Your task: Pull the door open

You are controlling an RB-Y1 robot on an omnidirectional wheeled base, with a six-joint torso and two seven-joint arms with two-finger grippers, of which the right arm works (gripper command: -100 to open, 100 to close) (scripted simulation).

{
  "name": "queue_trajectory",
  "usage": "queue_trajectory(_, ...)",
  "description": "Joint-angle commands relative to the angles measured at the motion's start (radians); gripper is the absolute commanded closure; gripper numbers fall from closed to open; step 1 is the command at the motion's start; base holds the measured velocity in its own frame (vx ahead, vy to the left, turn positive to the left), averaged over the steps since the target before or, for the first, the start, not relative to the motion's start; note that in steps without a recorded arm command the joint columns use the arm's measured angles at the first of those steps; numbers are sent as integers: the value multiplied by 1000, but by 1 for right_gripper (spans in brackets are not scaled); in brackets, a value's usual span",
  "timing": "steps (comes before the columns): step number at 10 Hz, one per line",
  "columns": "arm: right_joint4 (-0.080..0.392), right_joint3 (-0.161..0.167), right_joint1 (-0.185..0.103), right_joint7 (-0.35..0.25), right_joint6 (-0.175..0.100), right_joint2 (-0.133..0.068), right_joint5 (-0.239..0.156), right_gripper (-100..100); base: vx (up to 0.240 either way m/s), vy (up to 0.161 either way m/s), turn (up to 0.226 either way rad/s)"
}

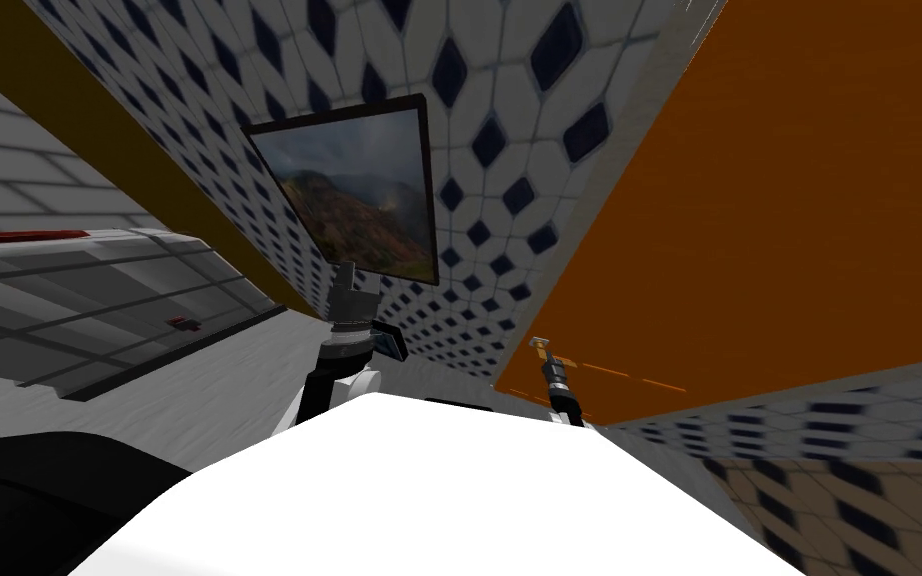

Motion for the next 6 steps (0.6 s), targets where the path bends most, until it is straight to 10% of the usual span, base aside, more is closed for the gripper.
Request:
queue_trajectory(1, -1, 0, 0, 0, -2, 0, 0, 100, 0, 0, 0)
queue_trajectory(6, -3, 28, 24, -41, -34, -23, 22, 100, -139, -34, 79)
